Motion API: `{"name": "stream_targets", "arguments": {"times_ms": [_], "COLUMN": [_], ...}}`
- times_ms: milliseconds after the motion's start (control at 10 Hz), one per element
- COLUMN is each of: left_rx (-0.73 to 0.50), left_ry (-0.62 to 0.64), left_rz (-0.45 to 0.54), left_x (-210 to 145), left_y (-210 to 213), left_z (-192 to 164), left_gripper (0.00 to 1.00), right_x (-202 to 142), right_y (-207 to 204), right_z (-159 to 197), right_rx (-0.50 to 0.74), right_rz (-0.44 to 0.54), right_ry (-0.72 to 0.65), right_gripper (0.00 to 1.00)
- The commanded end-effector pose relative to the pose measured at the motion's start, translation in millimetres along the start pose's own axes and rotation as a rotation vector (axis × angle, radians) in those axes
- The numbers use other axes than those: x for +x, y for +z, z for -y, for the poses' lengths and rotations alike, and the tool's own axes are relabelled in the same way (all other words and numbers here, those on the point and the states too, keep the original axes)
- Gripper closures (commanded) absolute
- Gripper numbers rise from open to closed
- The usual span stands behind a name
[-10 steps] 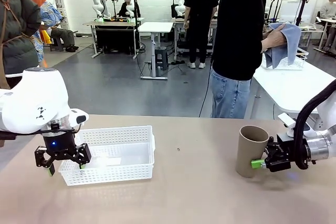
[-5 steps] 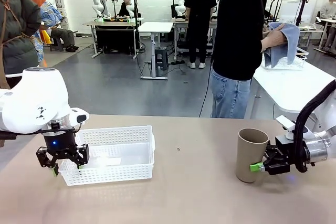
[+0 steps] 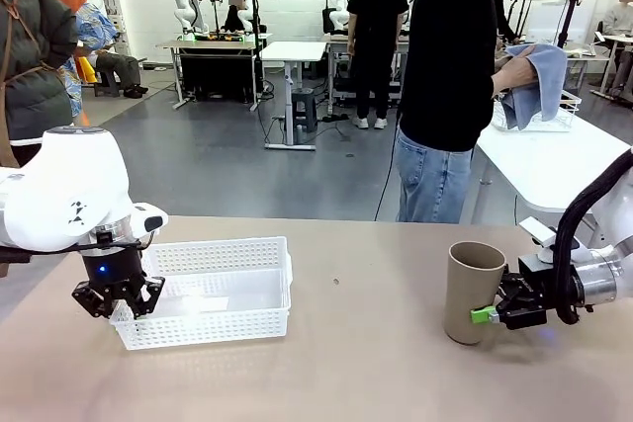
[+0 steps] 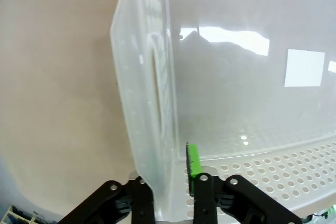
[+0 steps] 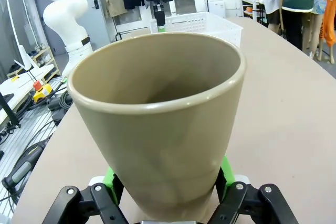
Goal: Clean and organize the cups into the basket.
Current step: Pick up the Organizing basket and move it to the center of the table, then pick up the Reusable plastic cup from the right side of the table and place it inside the Organizing basket.
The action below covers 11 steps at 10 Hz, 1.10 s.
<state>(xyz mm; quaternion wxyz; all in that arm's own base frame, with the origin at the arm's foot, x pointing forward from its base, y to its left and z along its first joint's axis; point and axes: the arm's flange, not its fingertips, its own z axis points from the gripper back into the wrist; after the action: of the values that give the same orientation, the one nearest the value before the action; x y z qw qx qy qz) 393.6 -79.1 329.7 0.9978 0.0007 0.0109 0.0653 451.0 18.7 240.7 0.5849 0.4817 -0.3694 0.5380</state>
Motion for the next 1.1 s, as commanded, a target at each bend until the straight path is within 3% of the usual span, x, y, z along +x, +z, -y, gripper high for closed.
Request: {"name": "stream_targets", "arguments": {"times_ms": [0, 100, 200, 400, 500, 700, 1000], "left_rx": [-0.028, -0.027, -0.028, -0.028, -0.016, 0.056, 0.075], "left_ry": [-0.008, -0.006, -0.004, -0.002, -0.016, -0.065, -0.131], "left_rz": [0.008, 0.009, 0.009, 0.011, 0.022, 0.013, 0.001], "left_x": [-1, -1, 0, 1, 1, -1, 2], "left_y": [1, 2, 2, 4, 4, 6, 14], "left_z": [0, -1, 0, -1, -1, 6, 36], "left_gripper": [1.0, 1.0, 1.0, 1.0, 1.0, 1.0, 1.0], "right_x": [-7, -8, -8, -9, -8, 12, 84], "right_y": [-1, -1, 0, 1, 2, 9, 39], "right_z": [3, 4, 4, 4, 3, -11, -61], "right_rx": [0.01, 0.009, 0.008, 0.003, -0.001, -0.089, -0.197], "right_rz": [-0.017, -0.016, -0.017, -0.016, -0.014, -0.027, 0.013], "right_ry": [0.005, 0.004, 0.004, 0.007, 0.01, -0.005, 0.069], "right_gripper": [1.0, 0.76, 1.0, 1.0, 0.76, 0.76, 0.76]}}
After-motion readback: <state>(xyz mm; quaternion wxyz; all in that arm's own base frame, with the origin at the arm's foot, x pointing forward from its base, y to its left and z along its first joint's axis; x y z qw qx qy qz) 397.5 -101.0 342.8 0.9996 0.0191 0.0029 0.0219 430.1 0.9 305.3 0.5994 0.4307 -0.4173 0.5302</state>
